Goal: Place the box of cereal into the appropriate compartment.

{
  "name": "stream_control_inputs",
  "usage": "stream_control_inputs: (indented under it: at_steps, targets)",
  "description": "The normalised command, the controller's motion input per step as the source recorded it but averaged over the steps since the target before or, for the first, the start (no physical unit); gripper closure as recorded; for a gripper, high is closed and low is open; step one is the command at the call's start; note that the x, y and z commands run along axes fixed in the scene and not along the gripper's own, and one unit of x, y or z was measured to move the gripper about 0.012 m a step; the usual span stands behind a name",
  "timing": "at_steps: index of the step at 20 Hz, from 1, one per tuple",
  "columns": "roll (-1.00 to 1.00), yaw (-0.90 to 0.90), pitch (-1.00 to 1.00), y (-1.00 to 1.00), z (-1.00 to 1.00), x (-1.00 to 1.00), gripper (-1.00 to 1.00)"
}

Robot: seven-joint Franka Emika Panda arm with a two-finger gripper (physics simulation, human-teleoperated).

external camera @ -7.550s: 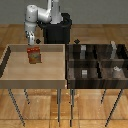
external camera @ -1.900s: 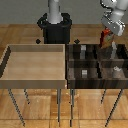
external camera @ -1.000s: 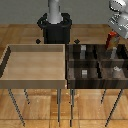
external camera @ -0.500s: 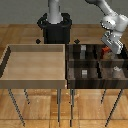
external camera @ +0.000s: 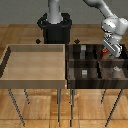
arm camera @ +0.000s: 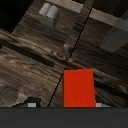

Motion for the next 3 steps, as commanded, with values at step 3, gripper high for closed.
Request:
stream_control_inputs:
  at_steps: [3]
  targets:
    - [0.0, 0.0, 0.0, 0.0, 0.0, 0.0, -1.0]
